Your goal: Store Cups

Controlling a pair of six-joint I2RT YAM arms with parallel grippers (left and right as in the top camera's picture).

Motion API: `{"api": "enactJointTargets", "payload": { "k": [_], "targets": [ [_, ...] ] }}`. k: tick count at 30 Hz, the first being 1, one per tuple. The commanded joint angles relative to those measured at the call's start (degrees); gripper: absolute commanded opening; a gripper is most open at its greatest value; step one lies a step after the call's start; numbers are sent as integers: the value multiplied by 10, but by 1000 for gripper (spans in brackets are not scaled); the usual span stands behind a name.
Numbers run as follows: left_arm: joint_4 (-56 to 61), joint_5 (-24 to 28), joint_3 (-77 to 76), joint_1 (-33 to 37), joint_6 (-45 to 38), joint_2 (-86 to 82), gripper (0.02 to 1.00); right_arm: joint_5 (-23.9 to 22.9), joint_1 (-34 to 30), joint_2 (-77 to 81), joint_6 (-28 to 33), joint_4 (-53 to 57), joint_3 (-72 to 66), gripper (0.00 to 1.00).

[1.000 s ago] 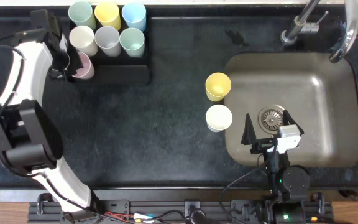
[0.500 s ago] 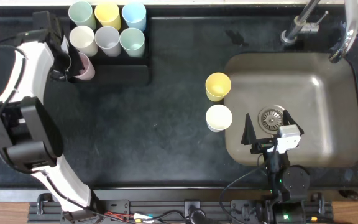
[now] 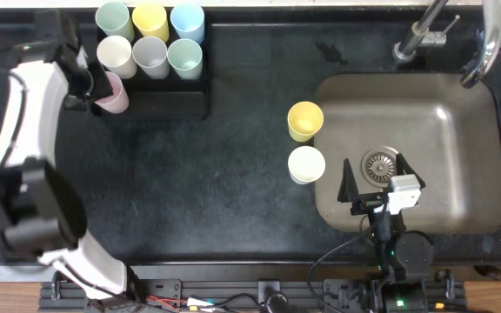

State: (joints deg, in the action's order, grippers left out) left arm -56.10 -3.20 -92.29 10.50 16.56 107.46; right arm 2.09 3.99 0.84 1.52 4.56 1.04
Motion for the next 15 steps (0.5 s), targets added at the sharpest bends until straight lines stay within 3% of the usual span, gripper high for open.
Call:
{"api": "enactJointTargets", "payload": {
  "k": [1,8,15],
  "targets": [
    [-4,-14,0,1,20,-100,524,-2,-3,-6,2,-3,-8,996],
    [-14,-1,-4,-25,74,-175,557,-2,-3,-6,2,-3,-8,993],
    [31,-9,-15,-172,138,-172,612,-2,-3,-6,2,-3,-8,996]
  ]
}}
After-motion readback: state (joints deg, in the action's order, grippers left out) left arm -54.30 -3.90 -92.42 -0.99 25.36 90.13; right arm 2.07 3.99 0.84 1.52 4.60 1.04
